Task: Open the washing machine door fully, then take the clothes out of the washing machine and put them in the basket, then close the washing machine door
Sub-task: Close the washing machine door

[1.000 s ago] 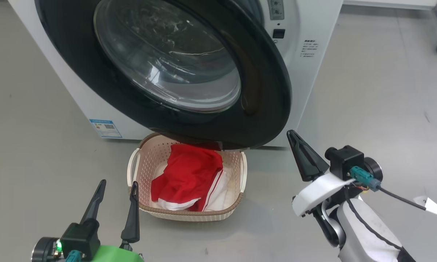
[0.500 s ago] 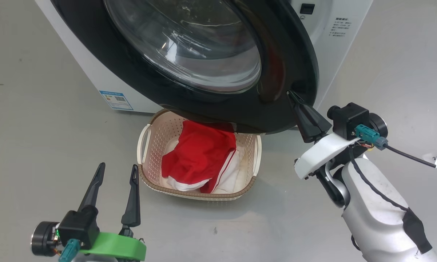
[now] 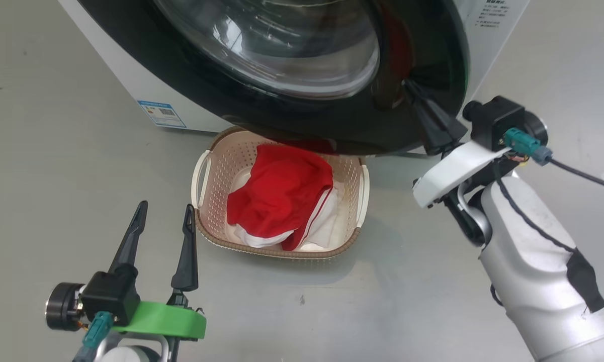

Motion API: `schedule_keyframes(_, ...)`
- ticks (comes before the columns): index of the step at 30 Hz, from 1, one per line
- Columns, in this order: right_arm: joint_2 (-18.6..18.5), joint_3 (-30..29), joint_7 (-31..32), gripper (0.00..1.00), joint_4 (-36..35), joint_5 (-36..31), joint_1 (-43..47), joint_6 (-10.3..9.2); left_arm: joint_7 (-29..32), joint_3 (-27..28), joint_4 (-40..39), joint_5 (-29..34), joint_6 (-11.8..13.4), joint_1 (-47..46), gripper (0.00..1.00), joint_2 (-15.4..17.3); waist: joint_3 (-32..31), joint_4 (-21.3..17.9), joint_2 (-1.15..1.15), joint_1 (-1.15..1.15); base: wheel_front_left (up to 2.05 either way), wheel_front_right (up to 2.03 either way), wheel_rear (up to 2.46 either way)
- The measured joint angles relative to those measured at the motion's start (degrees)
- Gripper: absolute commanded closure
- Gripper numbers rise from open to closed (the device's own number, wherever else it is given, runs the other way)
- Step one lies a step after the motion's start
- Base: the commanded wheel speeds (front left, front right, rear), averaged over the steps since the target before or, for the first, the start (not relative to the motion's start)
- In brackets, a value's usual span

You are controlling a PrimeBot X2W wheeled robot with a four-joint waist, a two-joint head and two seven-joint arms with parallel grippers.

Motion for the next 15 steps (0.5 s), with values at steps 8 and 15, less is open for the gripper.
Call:
schedule_keyframes(8, -0.91, -0.82, -0.07, 1.00, 2.14, 0.44, -5.69, 0.10, -0.67, -0.56, 0.64, 0.11, -0.03, -1.85, 0.00, -0.16, 2.32, 0.53, 0.00, 0.00, 0.00, 0.00, 0.00)
schedule_keyframes(15, -2.05, -2.03, -0.05, 1.00, 4.71, 0.54, -10.38, 0.42, -1.18, -1.49, 0.98, 0.12, -0.48, -4.30, 0.00, -0.55, 4.47, 1.10, 0.00, 0.00, 0.00, 0.00, 0.00)
